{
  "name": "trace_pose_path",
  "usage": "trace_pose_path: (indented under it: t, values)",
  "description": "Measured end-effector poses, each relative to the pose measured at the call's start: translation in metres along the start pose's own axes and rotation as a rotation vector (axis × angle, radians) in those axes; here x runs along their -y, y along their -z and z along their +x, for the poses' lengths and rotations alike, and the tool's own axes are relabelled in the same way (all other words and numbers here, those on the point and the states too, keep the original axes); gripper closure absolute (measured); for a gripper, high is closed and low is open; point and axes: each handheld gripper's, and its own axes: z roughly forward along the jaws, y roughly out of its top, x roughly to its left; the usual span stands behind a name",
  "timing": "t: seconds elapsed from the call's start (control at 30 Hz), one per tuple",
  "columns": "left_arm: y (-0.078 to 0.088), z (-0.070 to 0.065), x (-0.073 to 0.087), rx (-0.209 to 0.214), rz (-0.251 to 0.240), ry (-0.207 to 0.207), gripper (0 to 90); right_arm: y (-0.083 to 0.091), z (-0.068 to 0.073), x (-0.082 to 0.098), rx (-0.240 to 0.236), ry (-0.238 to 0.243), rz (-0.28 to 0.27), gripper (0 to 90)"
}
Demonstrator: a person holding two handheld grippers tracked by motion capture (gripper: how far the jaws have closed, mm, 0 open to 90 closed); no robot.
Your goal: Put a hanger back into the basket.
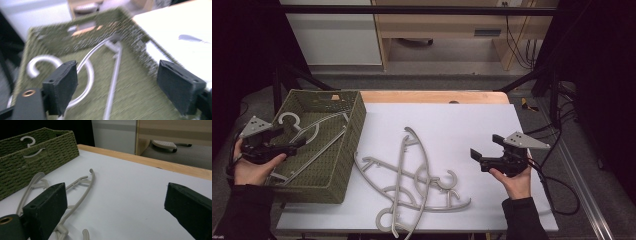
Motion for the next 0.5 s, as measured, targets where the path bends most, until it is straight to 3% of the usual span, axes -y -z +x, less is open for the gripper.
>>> trace_pose_path:
  t: [0.17, 0.33, 0.4, 0.5]
  values:
    - [0.000, -0.030, -0.006, 0.060, -0.107, 0.017, 9.8, 0.001, 0.001, 0.000, 0.004, -0.011, -0.007, 3.6]
    - [-0.004, -0.054, -0.005, 0.113, -0.165, 0.037, 9.0, 0.003, 0.003, 0.001, -0.014, -0.028, -0.004, 6.5]
    - [-0.007, -0.062, -0.003, 0.123, -0.172, 0.023, 10.2, 0.004, 0.005, 0.001, -0.020, -0.034, -0.004, 6.6]
    - [-0.010, -0.077, 0.001, 0.157, -0.163, -0.034, 14.3, 0.004, 0.007, 0.003, -0.029, -0.020, 0.001, 5.7]
